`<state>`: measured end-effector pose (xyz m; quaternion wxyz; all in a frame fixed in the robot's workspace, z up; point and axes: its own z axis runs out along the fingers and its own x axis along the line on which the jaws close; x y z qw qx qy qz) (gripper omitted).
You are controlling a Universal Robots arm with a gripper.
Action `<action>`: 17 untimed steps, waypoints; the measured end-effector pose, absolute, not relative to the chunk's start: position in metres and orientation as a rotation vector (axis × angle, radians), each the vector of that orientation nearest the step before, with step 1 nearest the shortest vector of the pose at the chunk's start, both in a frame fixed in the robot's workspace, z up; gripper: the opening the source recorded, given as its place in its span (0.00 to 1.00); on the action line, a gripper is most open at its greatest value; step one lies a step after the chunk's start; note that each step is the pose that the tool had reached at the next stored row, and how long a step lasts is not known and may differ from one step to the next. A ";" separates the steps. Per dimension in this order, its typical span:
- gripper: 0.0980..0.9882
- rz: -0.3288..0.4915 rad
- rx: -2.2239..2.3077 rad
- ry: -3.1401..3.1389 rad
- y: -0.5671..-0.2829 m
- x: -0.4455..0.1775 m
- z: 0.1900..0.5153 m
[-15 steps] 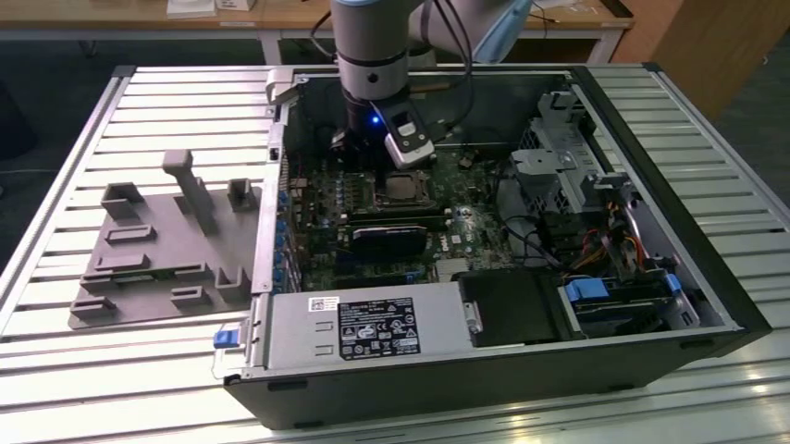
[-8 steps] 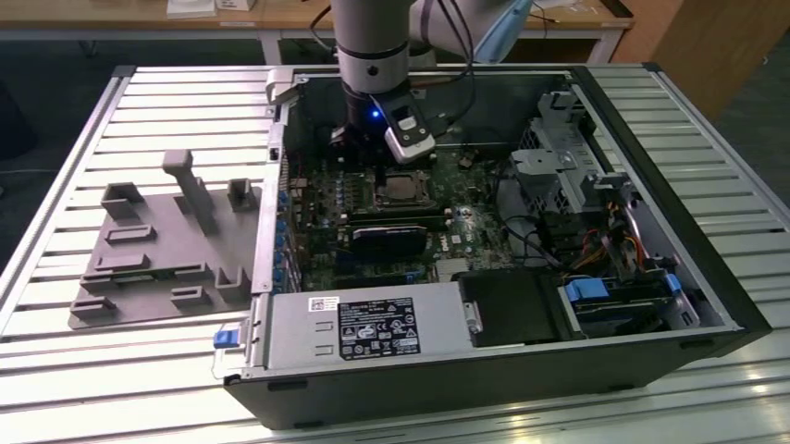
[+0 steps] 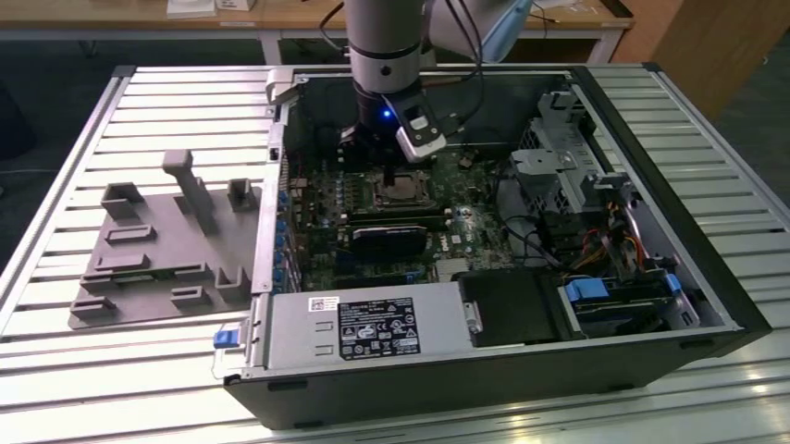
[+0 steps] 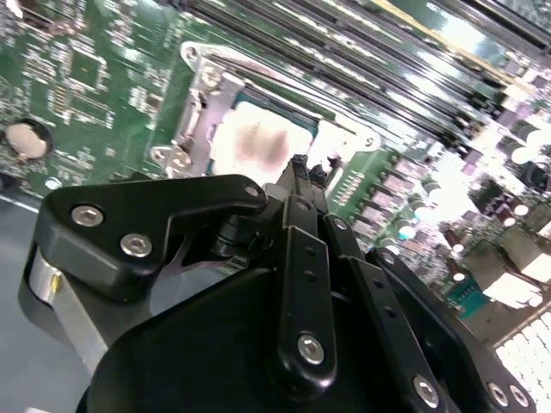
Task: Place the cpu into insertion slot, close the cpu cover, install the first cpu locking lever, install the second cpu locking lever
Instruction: 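Close the cpu cover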
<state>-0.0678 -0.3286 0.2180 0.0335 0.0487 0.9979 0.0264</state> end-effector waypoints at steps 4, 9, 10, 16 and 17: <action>0.00 0.081 0.150 3.070 -0.329 -0.059 0.218; 0.00 0.081 0.150 3.070 -0.329 -0.051 0.218; 0.00 0.081 0.150 3.070 -0.329 -0.050 0.218; 0.00 0.081 0.150 3.070 -0.329 -0.050 0.224; 0.00 0.081 0.150 3.070 -0.329 -0.050 0.226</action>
